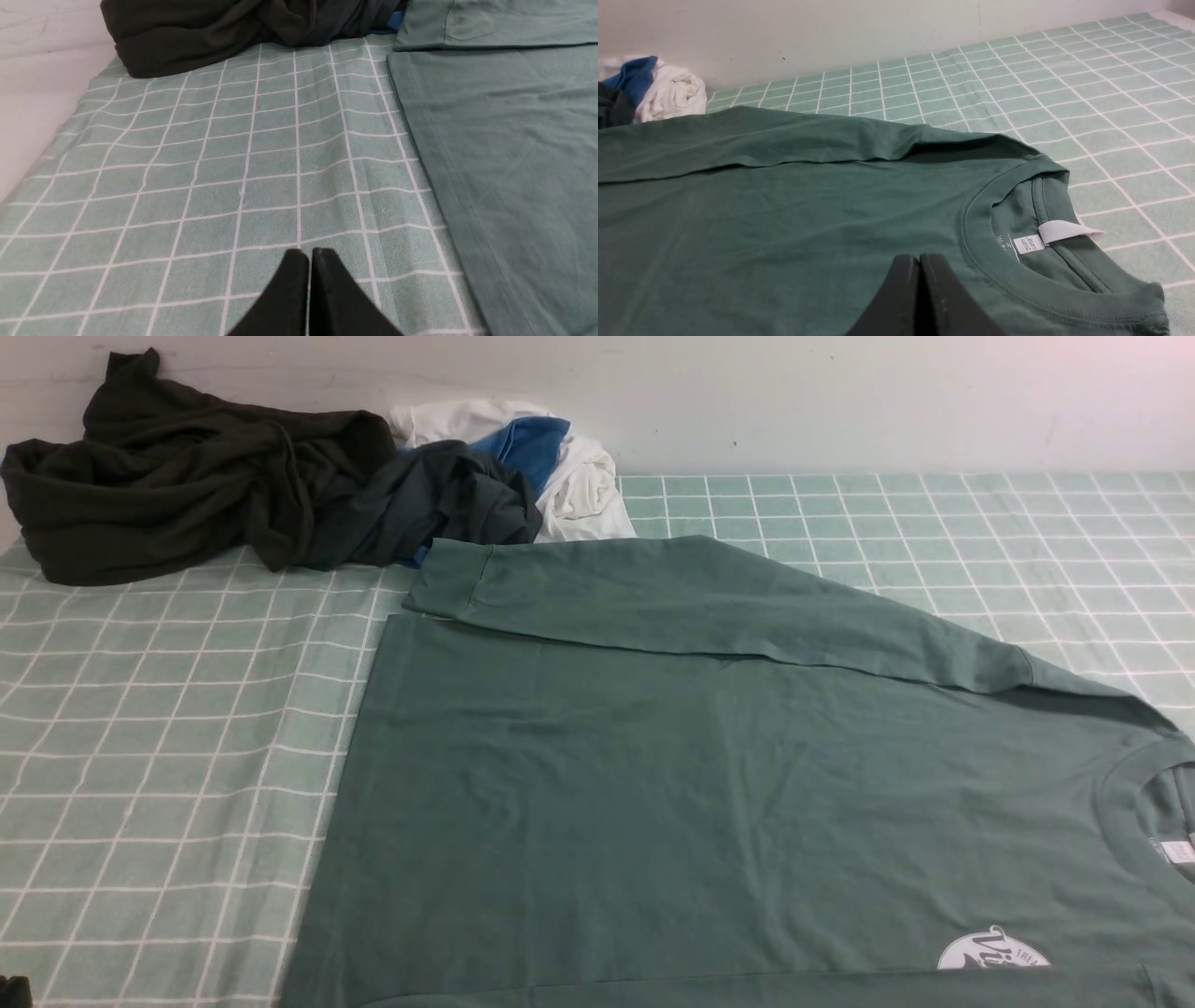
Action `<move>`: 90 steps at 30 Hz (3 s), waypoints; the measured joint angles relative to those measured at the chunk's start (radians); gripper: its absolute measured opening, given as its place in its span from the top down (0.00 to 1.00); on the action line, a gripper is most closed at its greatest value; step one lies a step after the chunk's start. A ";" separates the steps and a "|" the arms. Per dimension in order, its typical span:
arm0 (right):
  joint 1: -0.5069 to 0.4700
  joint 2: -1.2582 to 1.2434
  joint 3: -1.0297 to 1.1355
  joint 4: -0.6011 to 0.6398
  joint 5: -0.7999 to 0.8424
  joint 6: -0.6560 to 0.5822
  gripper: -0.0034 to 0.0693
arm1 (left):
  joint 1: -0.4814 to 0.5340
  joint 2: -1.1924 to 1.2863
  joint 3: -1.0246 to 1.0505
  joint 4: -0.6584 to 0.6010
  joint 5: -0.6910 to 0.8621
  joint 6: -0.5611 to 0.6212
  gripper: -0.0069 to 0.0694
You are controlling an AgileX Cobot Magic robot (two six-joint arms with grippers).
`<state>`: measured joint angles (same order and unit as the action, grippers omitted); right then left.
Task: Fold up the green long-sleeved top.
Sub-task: Use the left arm to clamp the cuff closest to it
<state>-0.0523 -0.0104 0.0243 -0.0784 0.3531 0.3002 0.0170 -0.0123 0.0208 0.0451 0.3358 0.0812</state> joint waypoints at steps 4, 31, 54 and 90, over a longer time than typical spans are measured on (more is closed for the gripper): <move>0.000 0.000 0.000 0.000 0.000 0.000 0.97 | 0.000 0.000 0.000 0.000 0.000 0.000 0.91; 0.000 0.000 0.000 0.488 0.007 0.290 0.97 | 0.000 0.000 0.008 -0.932 -0.066 -0.235 0.91; 0.003 0.295 -0.362 0.542 0.155 -0.453 0.97 | -0.004 0.571 -0.613 -0.452 0.507 0.290 0.91; 0.320 0.912 -0.737 0.354 0.760 -0.611 0.97 | -0.567 1.735 -0.929 -0.020 0.543 0.230 0.42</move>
<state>0.2680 0.9015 -0.7124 0.2758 1.1129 -0.3104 -0.5503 1.7224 -0.9077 0.0250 0.8785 0.3109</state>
